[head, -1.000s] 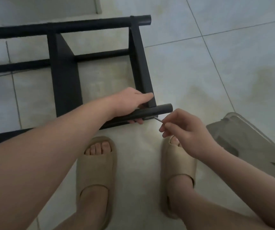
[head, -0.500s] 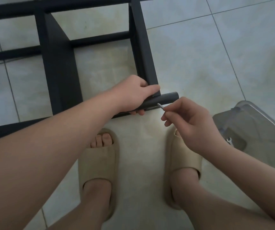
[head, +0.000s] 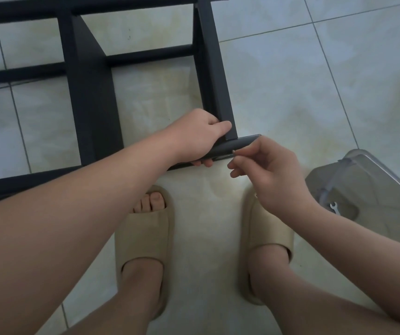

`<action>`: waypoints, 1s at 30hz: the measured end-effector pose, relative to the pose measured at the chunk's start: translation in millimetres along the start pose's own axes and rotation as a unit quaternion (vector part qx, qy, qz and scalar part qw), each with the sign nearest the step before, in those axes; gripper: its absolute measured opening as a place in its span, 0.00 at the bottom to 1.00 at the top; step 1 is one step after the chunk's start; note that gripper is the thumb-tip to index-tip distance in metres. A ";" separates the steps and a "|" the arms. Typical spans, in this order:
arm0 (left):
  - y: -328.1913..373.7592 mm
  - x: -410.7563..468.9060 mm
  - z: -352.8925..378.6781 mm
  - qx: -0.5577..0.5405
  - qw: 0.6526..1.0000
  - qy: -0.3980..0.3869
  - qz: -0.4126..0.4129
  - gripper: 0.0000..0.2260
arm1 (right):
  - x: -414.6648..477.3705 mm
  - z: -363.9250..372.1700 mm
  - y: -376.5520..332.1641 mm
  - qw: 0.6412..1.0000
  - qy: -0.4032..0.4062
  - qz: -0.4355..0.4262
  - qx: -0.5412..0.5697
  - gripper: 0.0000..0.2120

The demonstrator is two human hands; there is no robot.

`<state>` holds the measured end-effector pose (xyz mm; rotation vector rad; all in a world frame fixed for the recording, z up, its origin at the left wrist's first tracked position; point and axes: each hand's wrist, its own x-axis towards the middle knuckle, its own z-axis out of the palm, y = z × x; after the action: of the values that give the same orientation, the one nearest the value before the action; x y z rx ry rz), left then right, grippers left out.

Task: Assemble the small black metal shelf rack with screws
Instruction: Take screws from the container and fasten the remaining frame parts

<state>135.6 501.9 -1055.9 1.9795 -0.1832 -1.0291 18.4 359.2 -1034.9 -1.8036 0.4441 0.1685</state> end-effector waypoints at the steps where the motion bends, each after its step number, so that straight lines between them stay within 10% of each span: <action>1: -0.1 0.3 0.2 0.000 1.000 0.001 0.001 0.17 | -0.5 1.6 -0.3 1.000 0.005 0.011 0.029 0.09; 15: -0.2 -2.4 -0.8 -0.003 1.000 0.004 0.002 0.17 | 6.5 4.3 -0.8 0.998 0.027 0.017 -0.055 0.07; 23: 0.3 -4.9 0.2 -0.014 1.000 0.025 -0.004 0.14 | 20.3 -14.2 -21.4 0.939 0.010 -0.014 -0.344 0.15; 30: 4.9 -17.3 10.3 0.121 0.967 0.225 0.011 0.14 | 5.0 -35.8 -19.4 0.934 -0.089 -0.080 -0.335 0.12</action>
<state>118.2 500.7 -1044.8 2.3715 -0.0817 -0.5366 26.3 328.2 -1009.2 -2.4567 0.1031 0.4046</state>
